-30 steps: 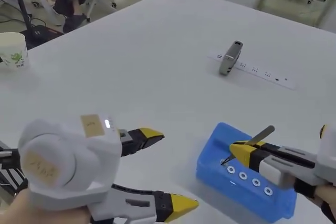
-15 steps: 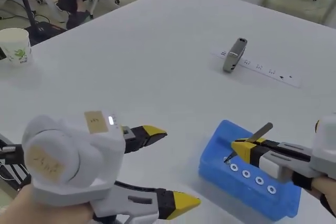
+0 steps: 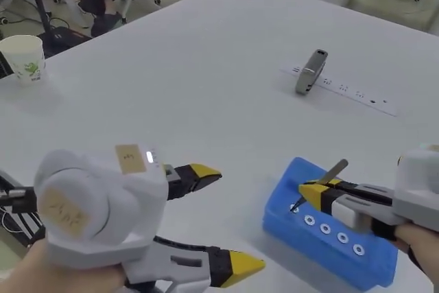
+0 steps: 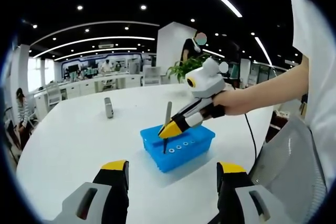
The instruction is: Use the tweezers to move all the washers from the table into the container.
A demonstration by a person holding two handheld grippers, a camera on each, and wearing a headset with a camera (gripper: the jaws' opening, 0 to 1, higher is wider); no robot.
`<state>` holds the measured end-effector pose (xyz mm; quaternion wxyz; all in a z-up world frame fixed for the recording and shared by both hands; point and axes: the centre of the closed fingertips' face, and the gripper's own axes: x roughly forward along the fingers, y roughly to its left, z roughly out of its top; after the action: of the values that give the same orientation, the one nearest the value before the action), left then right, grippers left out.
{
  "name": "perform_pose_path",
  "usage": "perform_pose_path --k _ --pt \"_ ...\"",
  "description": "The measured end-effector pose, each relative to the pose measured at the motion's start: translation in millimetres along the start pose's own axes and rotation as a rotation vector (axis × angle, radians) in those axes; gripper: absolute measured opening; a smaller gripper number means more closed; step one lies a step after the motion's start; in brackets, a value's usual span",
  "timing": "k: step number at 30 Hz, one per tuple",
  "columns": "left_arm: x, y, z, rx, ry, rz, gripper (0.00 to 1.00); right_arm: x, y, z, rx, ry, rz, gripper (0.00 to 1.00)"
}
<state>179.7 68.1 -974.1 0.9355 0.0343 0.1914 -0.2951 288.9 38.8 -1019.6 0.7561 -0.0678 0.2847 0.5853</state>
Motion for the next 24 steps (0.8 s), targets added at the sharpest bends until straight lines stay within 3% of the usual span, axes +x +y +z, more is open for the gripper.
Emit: perform_pose_path --k 12,24 --pt "0.5 -1.3 -0.6 -0.001 0.002 -0.008 0.68 5.1 -8.0 -3.3 -0.022 0.017 -0.016 0.03" --pt "0.7 -1.4 -1.9 -0.002 0.008 -0.011 0.67 9.2 -6.7 -6.6 -0.061 0.039 -0.014 0.03"
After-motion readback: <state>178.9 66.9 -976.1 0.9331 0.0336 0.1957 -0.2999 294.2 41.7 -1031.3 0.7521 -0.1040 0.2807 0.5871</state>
